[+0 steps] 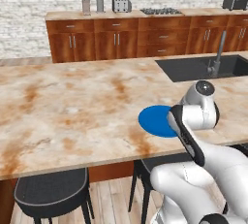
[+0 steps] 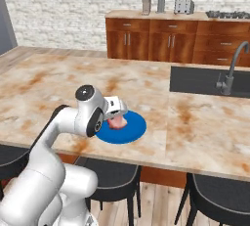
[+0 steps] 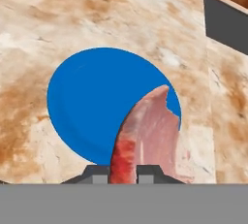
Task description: Take the cheese, steak, and cucumber from the fridge and place them on the plate on the dining counter to create an appetizer plate.
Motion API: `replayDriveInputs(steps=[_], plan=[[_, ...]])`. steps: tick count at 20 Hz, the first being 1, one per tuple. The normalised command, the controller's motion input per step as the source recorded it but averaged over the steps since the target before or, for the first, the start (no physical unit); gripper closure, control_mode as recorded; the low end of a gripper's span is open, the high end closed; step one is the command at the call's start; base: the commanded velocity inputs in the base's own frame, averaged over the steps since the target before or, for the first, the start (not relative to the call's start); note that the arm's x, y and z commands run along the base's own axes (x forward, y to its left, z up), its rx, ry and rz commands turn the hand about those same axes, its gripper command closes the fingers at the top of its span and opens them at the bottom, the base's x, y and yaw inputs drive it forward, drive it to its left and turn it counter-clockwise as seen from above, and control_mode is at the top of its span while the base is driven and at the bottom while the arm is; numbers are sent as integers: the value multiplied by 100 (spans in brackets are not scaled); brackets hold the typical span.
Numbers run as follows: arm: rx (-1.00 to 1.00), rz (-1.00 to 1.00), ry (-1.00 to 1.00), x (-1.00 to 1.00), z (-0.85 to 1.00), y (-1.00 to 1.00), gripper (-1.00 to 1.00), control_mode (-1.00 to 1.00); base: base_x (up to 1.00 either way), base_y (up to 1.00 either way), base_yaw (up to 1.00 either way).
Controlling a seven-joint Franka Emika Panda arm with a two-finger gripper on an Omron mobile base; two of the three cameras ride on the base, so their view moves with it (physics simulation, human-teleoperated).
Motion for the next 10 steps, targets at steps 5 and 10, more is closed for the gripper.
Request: replayDriveInputs(steps=[5,10], plan=[[0,0,3,60,-41,-8,100,-100,0,0,0],[0,0,6,52,-38,-2,100,-100,0,0,0]])
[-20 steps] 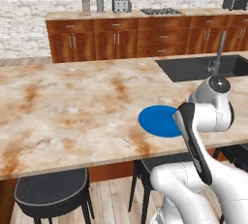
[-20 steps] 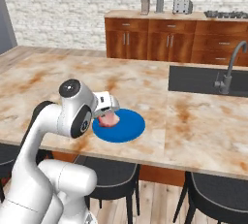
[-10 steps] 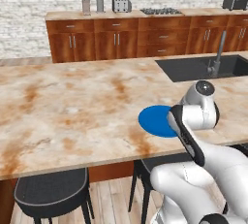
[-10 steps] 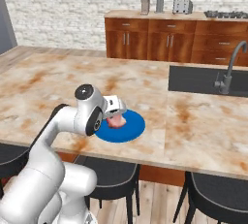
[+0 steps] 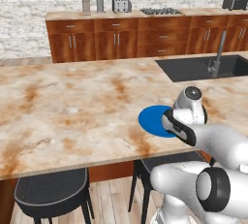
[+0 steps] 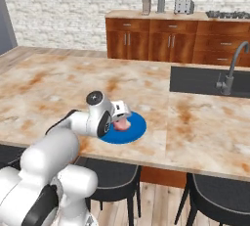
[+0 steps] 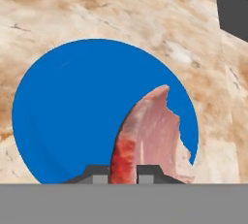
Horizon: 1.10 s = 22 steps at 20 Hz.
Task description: Take the cheese, steak, and cucumber from the fridge and place them on the plate on the dining counter to create an appetizer plate.
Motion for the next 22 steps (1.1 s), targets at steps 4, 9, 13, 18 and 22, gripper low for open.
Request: replayDriveInputs(steps=[4,9,13,18,22], plan=[[0,0,7,46,-33,-6,100,-100,0,0,0],[0,0,9,45,-31,-13,100,-100,0,0,0],[0,0,9,40,-31,-12,-100,-100,0,0,0],[0,0,6,24,-15,-11,-100,-100,0,0,0],[0,0,0,-24,25,-1,-100,-100,0,0,0]])
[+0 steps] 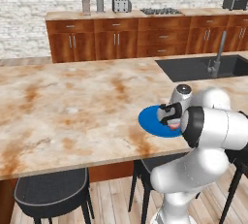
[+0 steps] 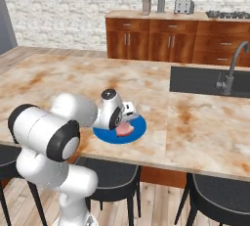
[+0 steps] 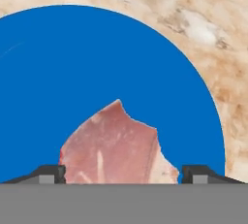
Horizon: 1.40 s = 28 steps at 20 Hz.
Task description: Take the cheese, steak, and cucumber from the fridge and place them on the plate on the dining counter to create an appetizer plate.
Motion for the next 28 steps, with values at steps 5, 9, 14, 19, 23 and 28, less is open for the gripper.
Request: replayDriveInputs(steps=[5,9,14,19,23,28], plan=[[0,0,-4,-80,71,9,-100,-100,0,0,0],[-6,0,-3,-84,85,21,-100,-100,0,0,0],[-8,0,-6,-72,96,20,-100,-100,0,0,0],[-9,0,-7,-86,86,12,-100,-100,0,0,0],[-4,2,-21,-100,74,1,-100,-100,0,0,0],[-2,2,-20,-98,66,4,-100,-100,0,0,0]])
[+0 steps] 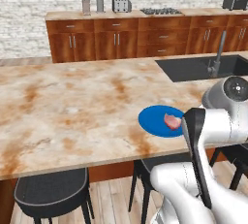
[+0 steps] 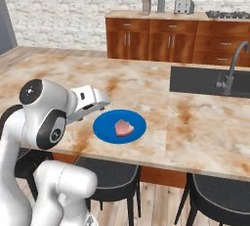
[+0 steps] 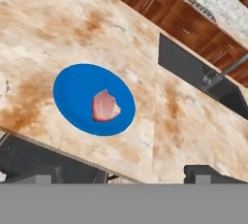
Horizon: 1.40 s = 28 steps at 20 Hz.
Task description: Take the cheese, steak, and cucumber from the fridge and place them on the plate on the dining counter to create an appetizer plate.
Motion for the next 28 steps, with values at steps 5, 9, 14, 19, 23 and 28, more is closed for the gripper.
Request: replayDriveInputs(steps=[5,9,14,19,23,28], plan=[[-1,1,-1,-16,7,5,-100,100,-57,33,23],[0,0,0,0,0,0,-100,100,-14,65,66],[0,0,0,0,0,0,-100,100,-11,52,90],[0,0,0,0,0,0,-100,100,-2,57,86],[0,0,0,0,0,0,-100,100,0,61,81],[0,0,0,0,0,0,-100,100,2,69,73]])
